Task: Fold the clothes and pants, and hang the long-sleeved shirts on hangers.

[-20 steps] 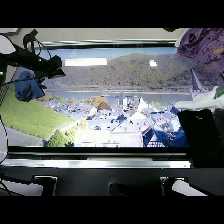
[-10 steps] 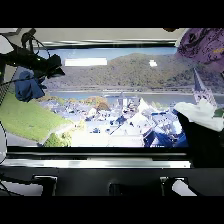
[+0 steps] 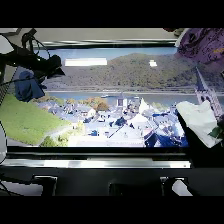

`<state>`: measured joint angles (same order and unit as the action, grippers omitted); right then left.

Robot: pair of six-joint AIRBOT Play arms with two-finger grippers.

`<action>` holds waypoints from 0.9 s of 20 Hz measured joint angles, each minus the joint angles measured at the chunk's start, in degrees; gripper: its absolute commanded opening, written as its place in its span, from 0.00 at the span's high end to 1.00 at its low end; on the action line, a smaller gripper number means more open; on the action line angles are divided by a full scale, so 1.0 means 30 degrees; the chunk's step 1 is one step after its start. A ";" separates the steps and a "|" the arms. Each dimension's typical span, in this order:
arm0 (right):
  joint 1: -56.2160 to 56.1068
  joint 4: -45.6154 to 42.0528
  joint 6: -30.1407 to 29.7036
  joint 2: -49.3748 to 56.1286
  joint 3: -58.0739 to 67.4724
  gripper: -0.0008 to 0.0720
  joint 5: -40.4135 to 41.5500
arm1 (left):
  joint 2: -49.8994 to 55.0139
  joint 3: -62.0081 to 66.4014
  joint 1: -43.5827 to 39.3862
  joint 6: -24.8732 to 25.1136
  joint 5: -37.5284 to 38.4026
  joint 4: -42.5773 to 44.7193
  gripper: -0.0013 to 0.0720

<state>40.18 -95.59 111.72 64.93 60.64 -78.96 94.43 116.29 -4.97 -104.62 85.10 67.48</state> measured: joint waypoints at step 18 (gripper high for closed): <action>0.0000 -0.4095 0.1821 -0.0051 -0.3541 0.82 -0.1195 | 0.0000 0.0000 0.0000 0.0000 0.0007 0.0007 0.95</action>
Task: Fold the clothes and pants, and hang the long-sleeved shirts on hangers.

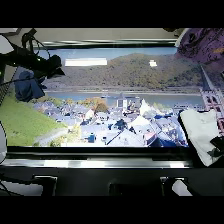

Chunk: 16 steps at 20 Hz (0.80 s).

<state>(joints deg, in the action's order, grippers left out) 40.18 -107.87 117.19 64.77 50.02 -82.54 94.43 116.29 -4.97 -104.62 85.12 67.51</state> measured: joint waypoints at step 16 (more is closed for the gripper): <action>-0.0984 1.0681 -0.4160 -0.2076 0.2412 0.84 0.5319 | -0.0729 -0.0364 -0.0153 0.0204 -0.0022 0.1049 0.95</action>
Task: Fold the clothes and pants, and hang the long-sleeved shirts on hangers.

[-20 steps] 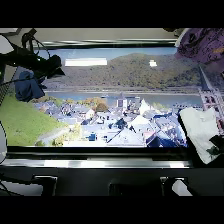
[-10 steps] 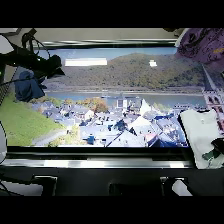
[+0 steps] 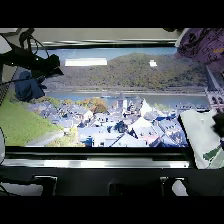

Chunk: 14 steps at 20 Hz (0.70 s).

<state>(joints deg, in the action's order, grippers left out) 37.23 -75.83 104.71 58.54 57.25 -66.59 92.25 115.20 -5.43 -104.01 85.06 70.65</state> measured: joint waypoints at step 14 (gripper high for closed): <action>-1.8557 0.1384 -0.5238 -0.0219 0.0984 0.94 0.4568 | -1.0746 -1.3624 -0.1661 0.1472 -0.3927 0.2484 0.95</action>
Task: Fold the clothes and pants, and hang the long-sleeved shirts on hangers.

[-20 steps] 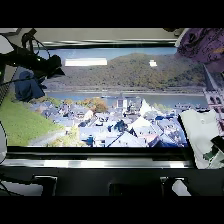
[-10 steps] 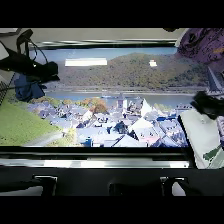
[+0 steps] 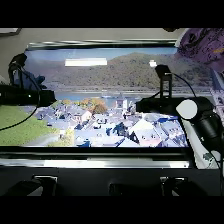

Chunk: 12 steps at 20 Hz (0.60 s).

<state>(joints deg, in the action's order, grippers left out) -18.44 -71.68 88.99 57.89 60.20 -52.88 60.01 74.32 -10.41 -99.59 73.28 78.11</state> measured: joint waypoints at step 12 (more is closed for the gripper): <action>-0.1158 -0.0656 0.0131 0.0000 0.0000 0.94 0.0131 | -0.0597 -0.0765 0.0000 0.0058 -0.0284 0.0051 0.95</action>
<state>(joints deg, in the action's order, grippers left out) -21.91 -73.65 89.38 57.89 60.20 -52.49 58.22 72.03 -10.41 -99.42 72.42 78.26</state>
